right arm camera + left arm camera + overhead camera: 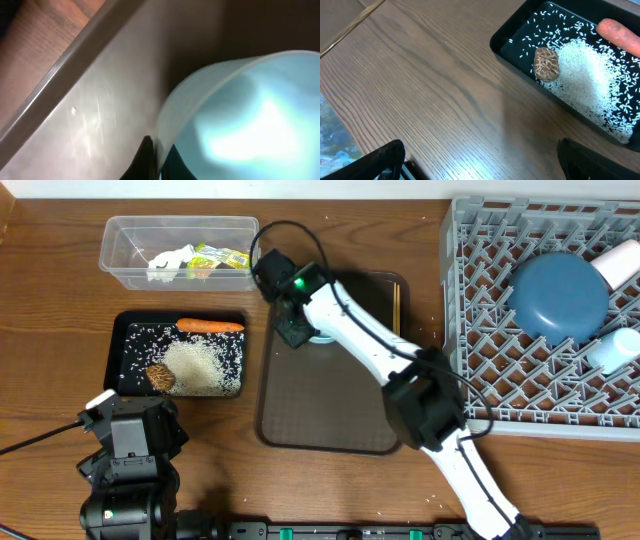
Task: Sort waste into correct bins and load items into the dishwasher rack
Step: 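Move the right gripper over to the light-blue bowl on the brown tray, then grasp the light-blue bowl rim and carry it to the rack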
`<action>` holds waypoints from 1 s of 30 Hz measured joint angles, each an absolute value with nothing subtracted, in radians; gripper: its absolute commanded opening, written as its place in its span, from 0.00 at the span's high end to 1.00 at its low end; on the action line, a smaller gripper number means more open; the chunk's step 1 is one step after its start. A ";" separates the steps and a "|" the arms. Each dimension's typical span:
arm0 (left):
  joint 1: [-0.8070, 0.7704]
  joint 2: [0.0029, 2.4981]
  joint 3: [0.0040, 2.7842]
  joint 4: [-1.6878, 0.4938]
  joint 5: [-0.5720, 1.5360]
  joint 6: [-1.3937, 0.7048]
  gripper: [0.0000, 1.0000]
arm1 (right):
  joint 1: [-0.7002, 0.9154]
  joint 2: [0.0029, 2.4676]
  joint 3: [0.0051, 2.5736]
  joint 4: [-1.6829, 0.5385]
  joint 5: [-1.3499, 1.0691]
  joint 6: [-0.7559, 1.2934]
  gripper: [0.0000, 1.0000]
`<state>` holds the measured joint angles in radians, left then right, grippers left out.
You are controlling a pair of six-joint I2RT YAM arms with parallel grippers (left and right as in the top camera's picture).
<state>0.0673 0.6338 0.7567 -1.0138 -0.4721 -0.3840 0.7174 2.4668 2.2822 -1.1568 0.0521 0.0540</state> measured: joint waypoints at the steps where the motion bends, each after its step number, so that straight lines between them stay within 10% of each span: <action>1: 0.067 0.634 0.757 -1.014 -0.472 -0.384 0.02 | 0.711 2.444 2.282 -1.168 0.054 0.060 0.99; 30: 0.067 0.634 0.757 -1.014 -0.472 -0.384 0.02 | 0.207 1.843 2.280 -1.688 0.071 0.131 0.99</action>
<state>0.0673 0.6338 0.7567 -1.0138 -0.4717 -0.3840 0.2073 1.8431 2.2799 -1.6878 0.0708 0.1307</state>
